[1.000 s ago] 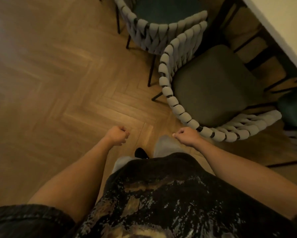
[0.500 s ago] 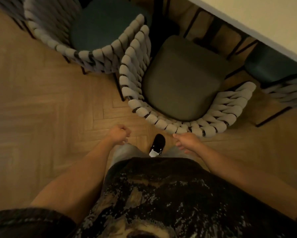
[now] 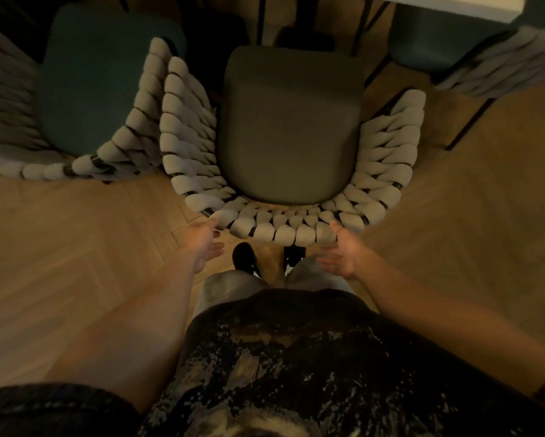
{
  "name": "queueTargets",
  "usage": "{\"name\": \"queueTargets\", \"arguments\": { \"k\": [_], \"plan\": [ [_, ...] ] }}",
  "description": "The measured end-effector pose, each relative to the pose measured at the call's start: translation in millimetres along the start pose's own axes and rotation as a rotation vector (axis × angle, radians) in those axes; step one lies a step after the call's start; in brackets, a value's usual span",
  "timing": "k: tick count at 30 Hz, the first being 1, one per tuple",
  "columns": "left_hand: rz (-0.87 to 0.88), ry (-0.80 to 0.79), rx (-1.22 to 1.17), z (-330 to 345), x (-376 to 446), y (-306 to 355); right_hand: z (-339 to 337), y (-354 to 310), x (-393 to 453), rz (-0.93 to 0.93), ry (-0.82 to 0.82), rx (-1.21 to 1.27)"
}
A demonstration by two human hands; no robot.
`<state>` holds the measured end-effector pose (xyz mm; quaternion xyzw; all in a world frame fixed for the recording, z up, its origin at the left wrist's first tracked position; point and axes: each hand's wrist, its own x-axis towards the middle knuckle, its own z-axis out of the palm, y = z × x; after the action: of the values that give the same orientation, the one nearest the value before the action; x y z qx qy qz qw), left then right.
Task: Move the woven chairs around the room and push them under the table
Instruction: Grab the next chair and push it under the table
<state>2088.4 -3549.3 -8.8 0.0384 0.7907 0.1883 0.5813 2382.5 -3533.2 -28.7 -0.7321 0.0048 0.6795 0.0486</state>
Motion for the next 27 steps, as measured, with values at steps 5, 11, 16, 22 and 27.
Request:
{"name": "queueTargets", "arguments": {
  "k": [5, 11, 16, 22, 27],
  "plan": [
    [-0.074, -0.045, -0.176, 11.4, 17.7, 19.6, 8.9, -2.3, 15.4, 0.045, -0.023, 0.336],
    [-0.213, -0.029, -0.405, 16.9, 40.1, 30.0, 16.4, -8.4, 38.9, 0.059, -0.039, 0.595],
    [-0.221, -0.004, -0.48, 26.7, 53.1, 27.0, 24.5, -5.3, 54.3, -0.017, -0.047, 0.725],
    [-0.202, -0.024, -0.628, 32.3, 47.2, 28.5, 31.6, -2.6, 54.5, -0.083, 0.027, 0.885],
    [-0.158, 0.006, -0.659, 30.3, 43.4, 47.6, 42.8, -16.9, 42.4, -0.141, 0.063, 0.974]
  ]
}}
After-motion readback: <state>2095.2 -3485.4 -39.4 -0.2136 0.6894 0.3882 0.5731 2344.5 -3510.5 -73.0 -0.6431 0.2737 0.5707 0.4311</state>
